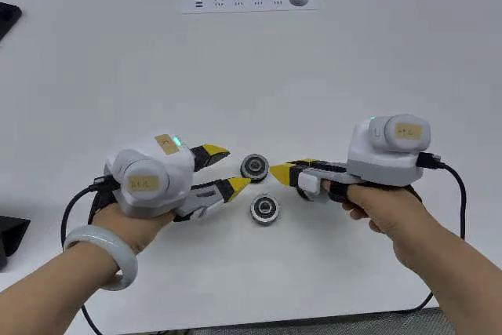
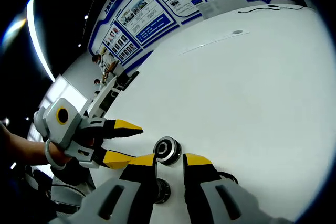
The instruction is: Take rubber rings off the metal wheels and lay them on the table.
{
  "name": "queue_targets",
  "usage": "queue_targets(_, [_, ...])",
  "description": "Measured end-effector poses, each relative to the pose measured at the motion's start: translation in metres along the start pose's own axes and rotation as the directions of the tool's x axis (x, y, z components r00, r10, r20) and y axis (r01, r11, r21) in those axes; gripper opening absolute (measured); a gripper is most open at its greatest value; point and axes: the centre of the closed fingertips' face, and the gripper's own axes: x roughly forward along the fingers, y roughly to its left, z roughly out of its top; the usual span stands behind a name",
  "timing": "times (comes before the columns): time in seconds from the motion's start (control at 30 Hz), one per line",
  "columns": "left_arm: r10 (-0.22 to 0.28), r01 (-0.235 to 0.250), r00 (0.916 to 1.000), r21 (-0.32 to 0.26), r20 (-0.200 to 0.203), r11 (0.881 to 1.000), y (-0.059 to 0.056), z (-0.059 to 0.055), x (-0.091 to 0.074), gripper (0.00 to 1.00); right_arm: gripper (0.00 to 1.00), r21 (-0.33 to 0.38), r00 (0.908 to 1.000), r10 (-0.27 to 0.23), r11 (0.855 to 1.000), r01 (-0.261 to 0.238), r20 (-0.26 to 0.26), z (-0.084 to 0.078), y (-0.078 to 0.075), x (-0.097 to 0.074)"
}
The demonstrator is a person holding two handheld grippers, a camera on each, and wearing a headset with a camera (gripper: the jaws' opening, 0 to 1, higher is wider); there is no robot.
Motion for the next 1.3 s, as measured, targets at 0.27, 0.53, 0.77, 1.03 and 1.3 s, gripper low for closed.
queue_targets(0.27, [-0.021, 0.022, 0.9992, 0.017, -0.035, 1.0, -0.001, -0.001, 0.013, 0.27, 0.21, 0.01, 0.9999, 0.014, 1.0, -0.014, -0.003, 0.004, 0.0, 0.006])
queue_targets(0.53, [-0.047, 0.05, 0.9968, 0.046, -0.064, 0.998, -0.005, -0.003, 0.022, 0.21, 0.21, 0.032, 0.9998, 0.02, 0.999, -0.02, 0.002, 0.003, 0.001, 0.007])
queue_targets(0.77, [-0.058, 0.064, 0.995, 0.071, -0.082, 0.995, -0.007, -0.003, 0.027, 0.18, 0.21, 0.058, 0.9995, 0.032, 0.998, -0.032, 0.009, 0.003, 0.0, 0.009])
queue_targets(1.03, [-0.064, 0.073, 0.9933, 0.088, -0.096, 0.993, -0.008, -0.006, 0.029, 0.14, 0.21, 0.085, 0.9991, 0.042, 0.995, -0.043, 0.009, 0.002, -0.002, 0.014])
queue_targets(1.3, [-0.08, 0.089, 0.9926, 0.107, -0.091, 0.99, -0.01, -0.006, 0.03, 0.2, 0.22, 0.102, 0.9986, 0.054, 0.993, -0.053, -0.002, 0.0, -0.004, 0.02])
